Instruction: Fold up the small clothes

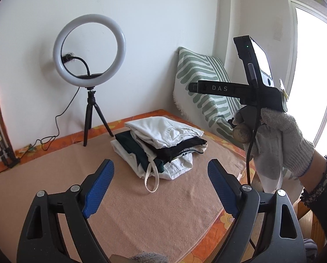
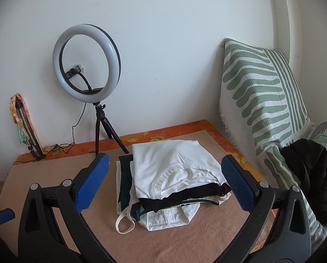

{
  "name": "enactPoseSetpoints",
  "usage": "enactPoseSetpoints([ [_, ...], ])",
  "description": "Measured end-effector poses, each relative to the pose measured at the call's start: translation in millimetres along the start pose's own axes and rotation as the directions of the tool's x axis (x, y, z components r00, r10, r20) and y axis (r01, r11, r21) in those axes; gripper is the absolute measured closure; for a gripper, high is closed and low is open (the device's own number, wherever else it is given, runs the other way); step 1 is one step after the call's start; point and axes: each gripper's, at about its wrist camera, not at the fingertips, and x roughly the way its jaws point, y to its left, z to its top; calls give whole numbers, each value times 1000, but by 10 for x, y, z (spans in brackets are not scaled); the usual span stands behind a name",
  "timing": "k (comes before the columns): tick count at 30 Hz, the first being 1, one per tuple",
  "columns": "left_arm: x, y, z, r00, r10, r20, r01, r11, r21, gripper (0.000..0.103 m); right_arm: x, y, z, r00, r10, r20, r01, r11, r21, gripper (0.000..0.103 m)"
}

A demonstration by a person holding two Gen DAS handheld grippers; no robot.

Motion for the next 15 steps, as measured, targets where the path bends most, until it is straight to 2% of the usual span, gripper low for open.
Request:
enactPoseSetpoints([
  [3,-147,-20,-96,1000,22,3,-22,1000,-8,2,-140,104,-153,1000,-15,-3,15,1000,-8,0],
  [7,-326,-47,-233,999,29,20,-29,1000,1,1,-316,216,-383,1000,-14,0,14,1000,-14,0],
  [15,-457,3,-488,998,55,-25,-55,998,7,1,-494,381,-757,1000,0,-5,0,1000,10,0],
])
